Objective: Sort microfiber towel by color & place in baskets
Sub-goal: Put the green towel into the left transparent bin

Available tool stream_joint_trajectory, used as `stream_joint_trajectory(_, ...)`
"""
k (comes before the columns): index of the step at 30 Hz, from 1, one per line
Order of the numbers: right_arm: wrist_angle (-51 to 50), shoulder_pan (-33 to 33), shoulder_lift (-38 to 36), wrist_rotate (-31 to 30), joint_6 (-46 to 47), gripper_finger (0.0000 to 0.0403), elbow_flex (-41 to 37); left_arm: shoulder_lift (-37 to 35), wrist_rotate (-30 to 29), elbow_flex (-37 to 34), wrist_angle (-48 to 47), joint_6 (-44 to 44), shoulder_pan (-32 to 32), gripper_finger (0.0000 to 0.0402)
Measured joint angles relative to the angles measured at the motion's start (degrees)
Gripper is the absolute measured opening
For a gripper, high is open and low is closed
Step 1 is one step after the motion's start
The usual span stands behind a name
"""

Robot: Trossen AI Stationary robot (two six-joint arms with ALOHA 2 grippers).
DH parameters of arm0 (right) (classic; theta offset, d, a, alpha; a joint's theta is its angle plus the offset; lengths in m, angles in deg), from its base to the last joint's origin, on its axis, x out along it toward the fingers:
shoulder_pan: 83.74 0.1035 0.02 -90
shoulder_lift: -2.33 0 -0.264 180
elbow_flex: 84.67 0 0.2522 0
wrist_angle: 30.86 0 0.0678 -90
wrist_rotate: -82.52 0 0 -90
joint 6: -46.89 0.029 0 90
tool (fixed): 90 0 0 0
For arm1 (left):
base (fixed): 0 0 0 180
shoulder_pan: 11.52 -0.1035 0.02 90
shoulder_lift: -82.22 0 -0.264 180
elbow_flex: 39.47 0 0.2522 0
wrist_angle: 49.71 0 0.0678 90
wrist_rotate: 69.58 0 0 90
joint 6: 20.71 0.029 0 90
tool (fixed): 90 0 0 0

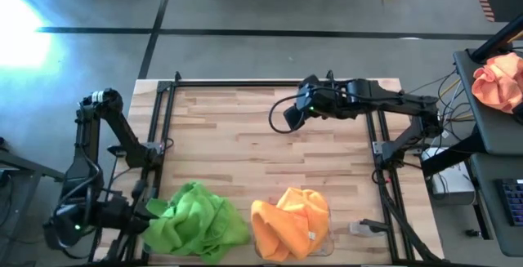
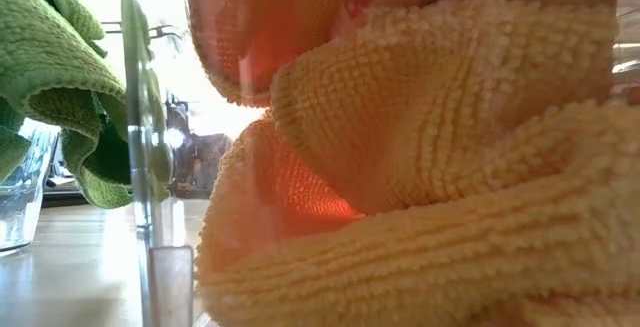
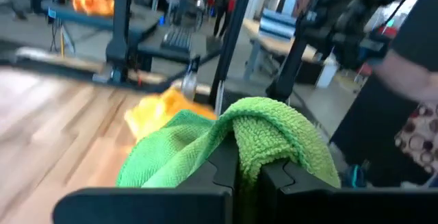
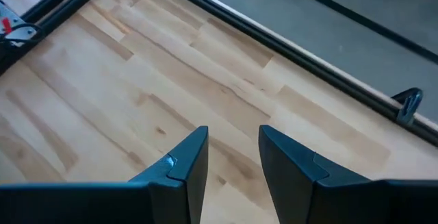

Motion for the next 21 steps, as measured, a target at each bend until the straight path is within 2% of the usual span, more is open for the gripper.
stream_joint_trajectory(5, 0.0, 1.5, 0.0, 0.0, 1.9, 0.0125, 0.0, 0.0, 5.6, 0.0, -17.0, -18.0, 0.0, 0.0001)
stream_joint_trajectory(8, 0.0, 2.5, 0.0, 0.0, 2.1, 0.0124, 0.0, 0.1, 8.3, 0.0, -22.3, -25.4, -0.1, 0.0001)
stream_joint_trajectory(16, 0.0, 3.4, 0.0, -0.1, 3.6, 0.0115, 0.0, 0.4, 11.2, 0.0, -22.6, -28.3, -0.1, 0.0003)
stream_joint_trajectory(21, 0.0, 3.4, 0.0, -0.1, 3.8, 0.0114, 0.0, 0.4, 15.0, 0.0, -22.5, -30.1, -0.2, 0.0033)
